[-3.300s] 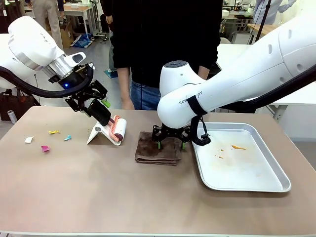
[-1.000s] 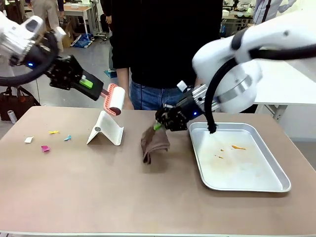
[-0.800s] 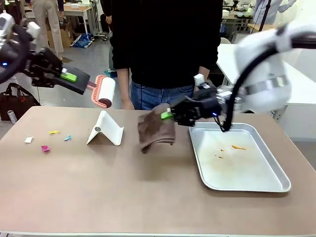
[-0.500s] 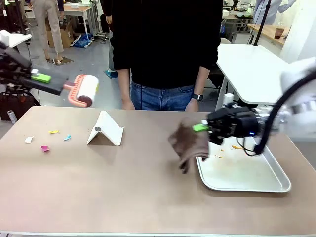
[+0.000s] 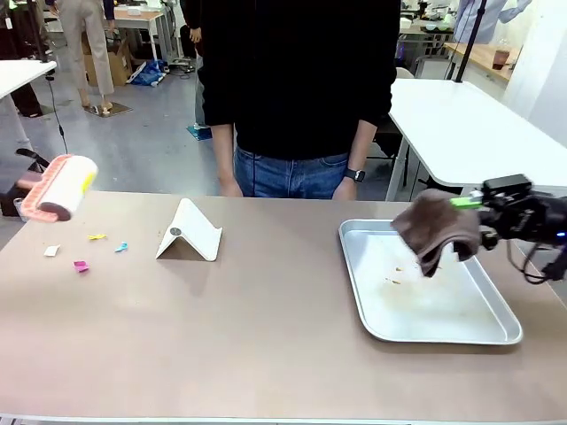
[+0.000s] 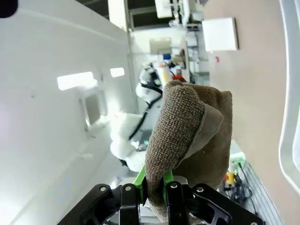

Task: Clean the surface of the table.
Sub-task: Hold the Lint Roller with your left hand and the towel with your right hand.

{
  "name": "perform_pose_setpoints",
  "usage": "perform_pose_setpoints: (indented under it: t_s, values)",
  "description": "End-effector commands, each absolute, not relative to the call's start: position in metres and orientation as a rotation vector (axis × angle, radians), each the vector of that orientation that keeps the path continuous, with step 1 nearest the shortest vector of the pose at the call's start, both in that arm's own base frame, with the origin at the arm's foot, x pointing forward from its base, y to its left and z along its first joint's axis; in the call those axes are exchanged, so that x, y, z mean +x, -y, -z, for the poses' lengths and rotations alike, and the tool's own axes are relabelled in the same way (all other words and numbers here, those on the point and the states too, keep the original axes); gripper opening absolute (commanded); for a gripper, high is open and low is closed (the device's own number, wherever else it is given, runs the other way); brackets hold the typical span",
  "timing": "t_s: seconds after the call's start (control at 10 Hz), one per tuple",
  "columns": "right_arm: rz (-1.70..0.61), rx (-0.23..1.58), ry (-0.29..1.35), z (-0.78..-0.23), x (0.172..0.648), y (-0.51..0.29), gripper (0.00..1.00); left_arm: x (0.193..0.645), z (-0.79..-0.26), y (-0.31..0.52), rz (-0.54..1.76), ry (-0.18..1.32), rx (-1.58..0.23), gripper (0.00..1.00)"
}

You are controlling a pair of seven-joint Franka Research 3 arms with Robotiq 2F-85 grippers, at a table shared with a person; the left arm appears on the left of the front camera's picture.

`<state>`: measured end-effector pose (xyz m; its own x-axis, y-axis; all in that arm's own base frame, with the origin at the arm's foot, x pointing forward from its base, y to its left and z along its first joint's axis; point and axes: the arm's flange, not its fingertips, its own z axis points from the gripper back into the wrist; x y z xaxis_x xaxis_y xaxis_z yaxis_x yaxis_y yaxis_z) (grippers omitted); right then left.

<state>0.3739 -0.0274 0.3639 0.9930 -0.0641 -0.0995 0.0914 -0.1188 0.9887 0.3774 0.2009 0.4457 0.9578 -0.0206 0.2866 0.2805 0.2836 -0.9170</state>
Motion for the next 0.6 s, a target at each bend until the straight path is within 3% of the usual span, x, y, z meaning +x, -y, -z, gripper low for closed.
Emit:
perform_pose_setpoints:
  t_s: [0.0,0.4,0.5]
  values:
    - [0.237,1.648,0.064,-0.375,0.353,0.068,0.00,0.373,-0.424,-0.244,0.220,0.197,-1.339,0.00]
    - [0.205,1.544,0.246,-0.370,0.342,0.080,0.00,0.350,-0.405,-0.276,0.123,0.340,-1.481,0.00]
    - [0.207,1.435,0.305,-0.364,0.345,0.065,0.00,0.355,-0.405,-0.267,0.082,0.351,-1.488,0.00]
